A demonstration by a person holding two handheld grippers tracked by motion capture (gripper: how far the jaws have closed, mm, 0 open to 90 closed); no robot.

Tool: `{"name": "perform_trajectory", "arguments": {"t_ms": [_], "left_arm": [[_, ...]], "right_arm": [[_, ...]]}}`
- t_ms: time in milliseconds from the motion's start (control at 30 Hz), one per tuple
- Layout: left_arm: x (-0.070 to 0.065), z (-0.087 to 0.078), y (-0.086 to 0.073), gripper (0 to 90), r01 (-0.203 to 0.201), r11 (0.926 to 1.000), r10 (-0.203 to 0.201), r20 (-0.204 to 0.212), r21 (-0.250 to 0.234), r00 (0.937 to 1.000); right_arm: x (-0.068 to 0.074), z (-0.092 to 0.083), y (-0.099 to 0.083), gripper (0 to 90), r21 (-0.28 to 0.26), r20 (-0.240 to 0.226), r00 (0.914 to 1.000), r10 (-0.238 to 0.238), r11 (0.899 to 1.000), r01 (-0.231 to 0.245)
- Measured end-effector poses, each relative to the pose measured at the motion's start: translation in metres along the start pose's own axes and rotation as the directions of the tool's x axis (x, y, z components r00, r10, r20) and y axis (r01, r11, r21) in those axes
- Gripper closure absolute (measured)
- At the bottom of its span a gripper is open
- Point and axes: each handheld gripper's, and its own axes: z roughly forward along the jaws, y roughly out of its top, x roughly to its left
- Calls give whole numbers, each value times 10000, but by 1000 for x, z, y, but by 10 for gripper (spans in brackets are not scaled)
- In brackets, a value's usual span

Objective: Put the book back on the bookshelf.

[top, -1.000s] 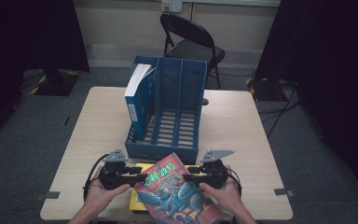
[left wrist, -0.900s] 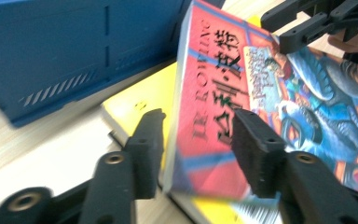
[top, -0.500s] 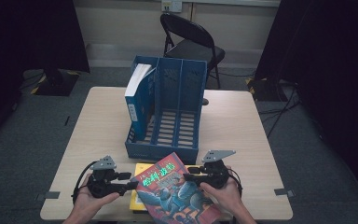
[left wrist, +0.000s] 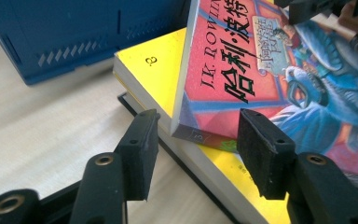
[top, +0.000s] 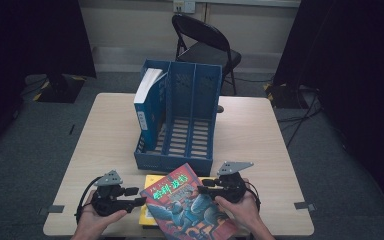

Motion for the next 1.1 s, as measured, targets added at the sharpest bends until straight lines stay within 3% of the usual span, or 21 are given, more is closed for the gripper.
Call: {"name": "perform_trajectory", "arguments": {"t_ms": [133, 267, 433, 800, 867, 967, 1100], "left_arm": [[3, 3, -1, 476, 264, 9996, -264, 10, -97, 9997], [1, 8, 5, 482, 80, 9999, -83, -330, -103, 9994], [7, 12, 9, 468, 354, 9993, -354, -103, -71, 9993], [11, 19, 18, 449, 410, 9992, -410, -192, 4, 9990], [12, 22, 20, 446, 582, 9983, -582, -195, -19, 9981], [14, 24, 20, 443, 831, 9965, -831, -51, -65, 9965], [15, 25, 20, 494, 805, 9967, -802, 178, -140, 9966]], "right_arm": [[0, -1, -1, 660, -63, 63, 10000, 55, 10000, -54], [-1, -5, -3, 658, -62, 187, 9998, 82, 9999, -81], [-3, -9, -6, 659, -127, 213, 9996, 192, 9997, -190], [0, -16, -15, 655, -224, 358, 9988, 338, 9992, -330], [0, -19, -16, 655, -196, 338, 9989, 333, 9993, -326], [0, -21, -18, 654, -202, 317, 9989, 358, 9992, -351], [2, -22, -19, 654, -128, 400, 9987, 305, 9995, -300]]}}
